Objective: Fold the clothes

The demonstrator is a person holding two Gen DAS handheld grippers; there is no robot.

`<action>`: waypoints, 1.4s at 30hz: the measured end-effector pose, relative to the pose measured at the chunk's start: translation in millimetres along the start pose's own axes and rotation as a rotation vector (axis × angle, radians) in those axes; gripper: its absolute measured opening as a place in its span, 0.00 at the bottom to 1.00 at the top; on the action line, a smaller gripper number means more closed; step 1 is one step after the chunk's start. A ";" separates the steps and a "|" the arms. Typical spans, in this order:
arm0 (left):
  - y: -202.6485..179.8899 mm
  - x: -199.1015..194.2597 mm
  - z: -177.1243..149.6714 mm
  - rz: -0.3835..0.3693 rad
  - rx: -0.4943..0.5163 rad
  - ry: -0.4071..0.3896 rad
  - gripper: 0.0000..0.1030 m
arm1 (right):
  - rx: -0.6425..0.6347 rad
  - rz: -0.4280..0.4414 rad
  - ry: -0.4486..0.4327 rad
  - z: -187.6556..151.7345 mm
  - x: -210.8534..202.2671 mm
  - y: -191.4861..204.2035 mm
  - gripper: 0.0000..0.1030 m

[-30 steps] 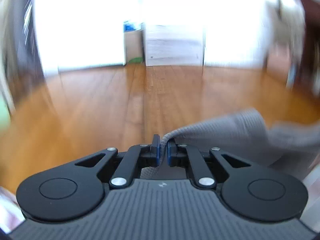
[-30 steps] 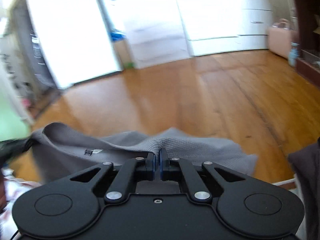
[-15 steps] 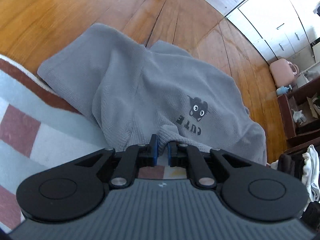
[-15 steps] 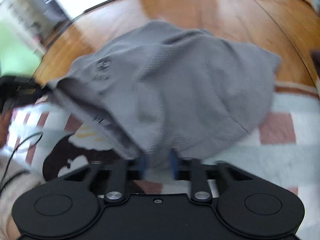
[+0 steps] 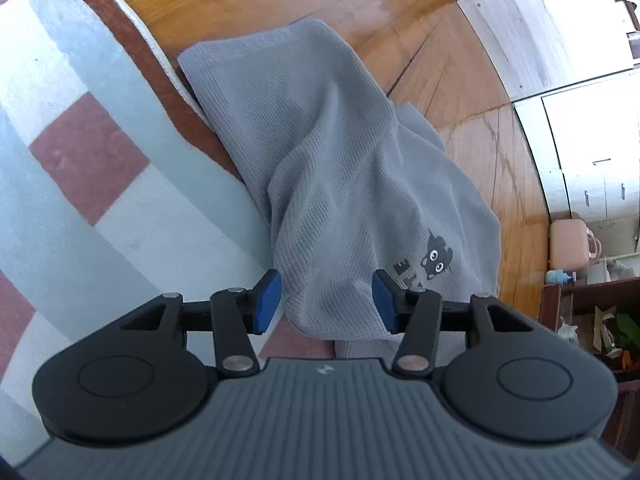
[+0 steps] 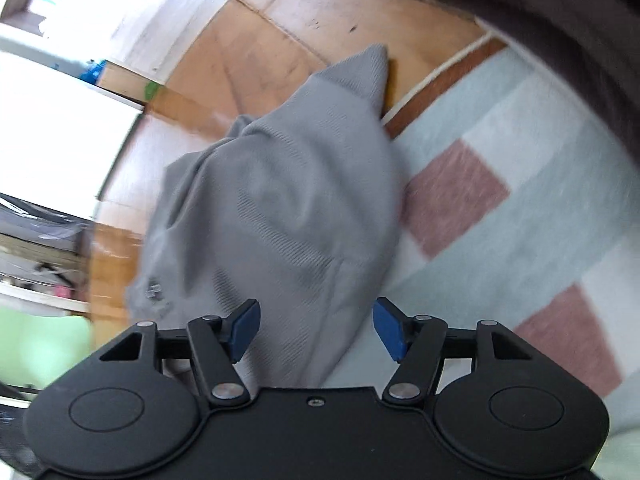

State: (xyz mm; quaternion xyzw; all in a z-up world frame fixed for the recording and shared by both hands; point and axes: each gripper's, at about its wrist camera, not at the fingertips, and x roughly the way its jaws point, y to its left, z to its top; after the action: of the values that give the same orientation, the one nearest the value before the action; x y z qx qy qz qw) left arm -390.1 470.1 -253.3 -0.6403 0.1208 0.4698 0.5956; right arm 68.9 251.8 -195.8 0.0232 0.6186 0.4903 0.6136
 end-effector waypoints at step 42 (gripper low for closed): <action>-15.8 26.7 12.0 0.226 0.132 0.036 0.56 | -0.567 -0.375 -0.118 -23.7 20.9 79.6 0.09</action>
State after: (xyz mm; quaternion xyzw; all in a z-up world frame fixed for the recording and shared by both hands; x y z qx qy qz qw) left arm -370.1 495.5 -261.2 -0.5904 0.2333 0.5134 0.5775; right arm -0.3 292.5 -166.2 -0.2340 0.4146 0.5193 0.7097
